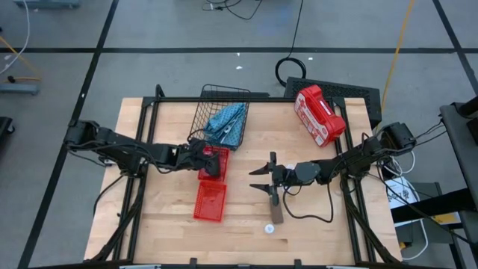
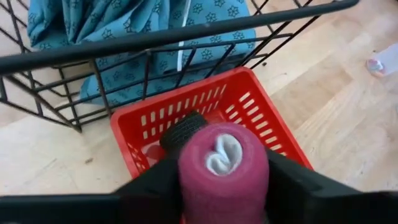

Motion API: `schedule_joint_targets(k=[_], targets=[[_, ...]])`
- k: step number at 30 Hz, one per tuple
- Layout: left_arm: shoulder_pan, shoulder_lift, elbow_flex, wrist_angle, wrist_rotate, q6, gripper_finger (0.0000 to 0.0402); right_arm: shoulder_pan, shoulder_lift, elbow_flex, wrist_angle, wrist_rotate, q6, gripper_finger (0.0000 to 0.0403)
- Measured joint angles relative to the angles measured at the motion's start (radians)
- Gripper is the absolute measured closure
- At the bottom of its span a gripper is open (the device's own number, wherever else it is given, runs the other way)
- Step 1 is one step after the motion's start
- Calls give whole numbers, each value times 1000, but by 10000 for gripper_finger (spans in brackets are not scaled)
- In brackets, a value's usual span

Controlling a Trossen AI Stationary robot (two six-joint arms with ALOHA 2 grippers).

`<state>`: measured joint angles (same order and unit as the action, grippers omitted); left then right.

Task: Pick & place medical supplies in basket/bin
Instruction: Put the pink bandage into the top red bin

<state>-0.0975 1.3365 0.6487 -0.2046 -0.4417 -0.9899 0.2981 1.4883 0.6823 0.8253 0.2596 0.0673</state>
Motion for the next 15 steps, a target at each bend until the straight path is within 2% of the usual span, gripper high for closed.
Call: schedule_joint_targets(k=[3, 7, 15], targets=[[0, 0, 0, 0, 12, -14, 159, 0, 0, 0, 0, 0, 0, 228], [0, 0, 0, 0, 25, -4, 112, 0, 0, 0, 0, 0, 0, 229], [2, -11, 0, 6, 26, 45, 73, 0, 0, 0, 0, 0, 0, 226]])
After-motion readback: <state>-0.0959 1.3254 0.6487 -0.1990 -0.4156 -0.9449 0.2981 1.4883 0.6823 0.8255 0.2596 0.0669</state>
